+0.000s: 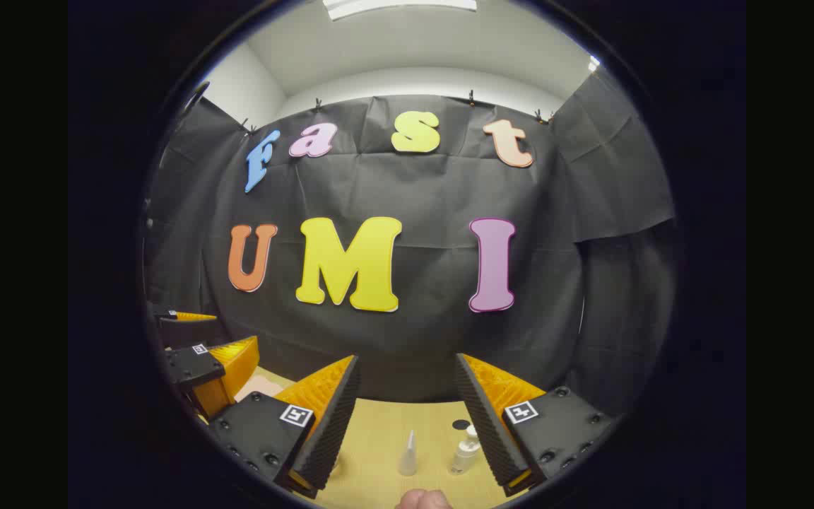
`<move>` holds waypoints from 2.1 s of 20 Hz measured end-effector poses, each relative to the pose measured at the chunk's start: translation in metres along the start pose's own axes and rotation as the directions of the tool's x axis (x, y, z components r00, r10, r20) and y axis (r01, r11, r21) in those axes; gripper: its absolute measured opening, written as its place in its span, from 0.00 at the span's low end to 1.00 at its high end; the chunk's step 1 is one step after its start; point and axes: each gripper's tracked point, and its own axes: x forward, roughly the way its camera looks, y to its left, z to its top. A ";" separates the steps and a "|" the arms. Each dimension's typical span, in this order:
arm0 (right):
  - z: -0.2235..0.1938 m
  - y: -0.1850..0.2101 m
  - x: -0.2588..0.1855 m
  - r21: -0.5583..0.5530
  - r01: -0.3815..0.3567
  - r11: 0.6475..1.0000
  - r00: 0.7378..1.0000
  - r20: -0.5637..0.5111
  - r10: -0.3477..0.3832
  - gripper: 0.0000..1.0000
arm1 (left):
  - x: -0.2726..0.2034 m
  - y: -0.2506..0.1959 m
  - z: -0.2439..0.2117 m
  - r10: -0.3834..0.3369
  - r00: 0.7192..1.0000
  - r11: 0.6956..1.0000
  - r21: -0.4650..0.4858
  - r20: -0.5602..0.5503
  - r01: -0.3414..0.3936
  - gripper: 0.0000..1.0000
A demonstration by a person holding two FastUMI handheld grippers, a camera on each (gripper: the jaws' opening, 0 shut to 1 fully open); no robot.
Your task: First open the suitcase, pack the skin care products into it, and then close the suitcase.
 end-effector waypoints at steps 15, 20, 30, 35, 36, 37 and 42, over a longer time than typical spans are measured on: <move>-0.006 -0.003 0.002 0.004 -0.002 1.000 1.000 -0.007 0.002 0.80 | 0.003 0.003 -0.006 0.013 1.000 1.000 0.005 -0.016 -0.013 0.97; -0.013 -0.016 -0.002 -0.013 0.014 1.000 1.000 -0.019 -0.014 0.80 | -0.002 -0.002 -0.015 0.000 1.000 1.000 0.016 -0.028 0.000 0.98; -0.048 -0.067 -0.015 -0.045 0.057 0.997 0.995 -0.085 -0.061 0.80 | 0.007 -0.045 -0.071 -0.108 0.982 0.956 0.254 -0.156 0.145 0.98; -0.073 -0.113 -0.021 -0.074 0.107 0.992 0.984 -0.138 -0.116 0.80 | 0.017 -0.061 -0.147 -0.121 0.942 0.857 0.445 -0.314 0.259 0.99; -0.076 -0.120 -0.024 -0.067 0.117 0.991 0.981 -0.146 -0.125 0.78 | 0.017 -0.064 -0.158 -0.115 0.936 0.850 0.454 -0.333 0.266 0.98; -0.080 -0.128 -0.024 -0.067 0.125 0.990 0.979 -0.151 -0.134 0.78 | 0.019 -0.067 -0.167 -0.110 0.934 0.844 0.463 -0.341 0.269 0.98; -0.087 -0.154 -0.023 -0.058 0.142 0.988 0.975 -0.165 -0.150 0.80 | 0.029 -0.062 -0.233 -0.007 0.890 0.688 0.643 -0.456 0.335 0.96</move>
